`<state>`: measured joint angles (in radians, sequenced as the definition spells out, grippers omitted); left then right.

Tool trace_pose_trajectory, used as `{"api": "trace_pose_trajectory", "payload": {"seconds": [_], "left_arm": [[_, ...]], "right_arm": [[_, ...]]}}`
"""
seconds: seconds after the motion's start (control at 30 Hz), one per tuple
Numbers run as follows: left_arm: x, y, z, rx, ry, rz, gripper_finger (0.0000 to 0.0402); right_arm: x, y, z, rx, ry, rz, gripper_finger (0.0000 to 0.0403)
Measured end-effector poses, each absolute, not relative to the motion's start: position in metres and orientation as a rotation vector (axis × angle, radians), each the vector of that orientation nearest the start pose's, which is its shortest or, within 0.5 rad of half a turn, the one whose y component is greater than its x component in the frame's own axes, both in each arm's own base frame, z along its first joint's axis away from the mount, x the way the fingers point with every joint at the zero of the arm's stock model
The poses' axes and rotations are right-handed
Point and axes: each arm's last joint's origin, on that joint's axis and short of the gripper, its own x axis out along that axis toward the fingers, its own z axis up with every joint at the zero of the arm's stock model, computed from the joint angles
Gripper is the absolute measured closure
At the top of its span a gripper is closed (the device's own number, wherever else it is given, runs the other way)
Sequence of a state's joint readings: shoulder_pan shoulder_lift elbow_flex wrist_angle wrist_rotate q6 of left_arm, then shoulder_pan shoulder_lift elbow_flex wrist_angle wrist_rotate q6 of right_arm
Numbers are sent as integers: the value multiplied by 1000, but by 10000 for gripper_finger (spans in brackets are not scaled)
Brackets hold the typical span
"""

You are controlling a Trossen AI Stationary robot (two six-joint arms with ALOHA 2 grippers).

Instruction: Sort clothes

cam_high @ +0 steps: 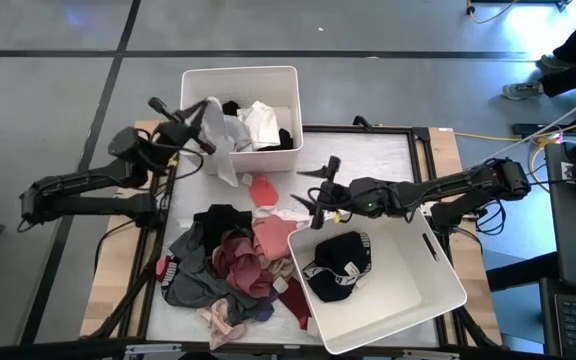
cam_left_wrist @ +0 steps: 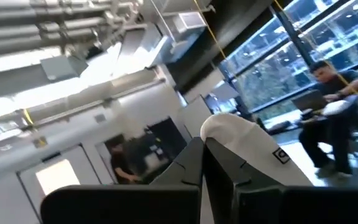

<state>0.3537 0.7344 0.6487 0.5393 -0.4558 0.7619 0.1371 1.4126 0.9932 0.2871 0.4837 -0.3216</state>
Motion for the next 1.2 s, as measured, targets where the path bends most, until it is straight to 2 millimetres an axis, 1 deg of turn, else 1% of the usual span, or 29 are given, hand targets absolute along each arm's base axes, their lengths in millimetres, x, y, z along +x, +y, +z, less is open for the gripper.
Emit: {"api": "trace_pose_trajectory", "payload": {"seconds": [0.1,0.2,0.3,0.43,0.5,0.6,0.73,0.83,0.97,1.1,1.2], "left_arm": [[143,78,360,697,-138,980,401],[144,92,359,667,-168,1006,401],[147,108,357,691,-195,1010,401],[152,133,349,700,-195,1086,401],[155,148,341,701,-146,1105,401],[160,168,325,664,-71,1114,401],[166,188,303,522,-6,1110,400],[171,192,289,443,78,1073,391],[174,189,280,307,161,1021,344],[170,184,284,178,240,1005,282],[163,172,288,107,278,953,246]], "right_arm": [[309,27,318,-389,169,-408,123],[298,24,332,-417,147,-472,123],[287,22,345,-454,117,-486,123],[276,21,356,-533,102,-493,123],[274,18,358,-559,103,-503,123],[275,12,357,-577,127,-519,123],[280,-1,350,-546,160,-533,123],[283,-9,346,-497,167,-504,123],[286,-11,342,-419,160,-470,123],[287,-10,339,-381,167,-448,123],[288,-9,335,-337,189,-438,123]]}}
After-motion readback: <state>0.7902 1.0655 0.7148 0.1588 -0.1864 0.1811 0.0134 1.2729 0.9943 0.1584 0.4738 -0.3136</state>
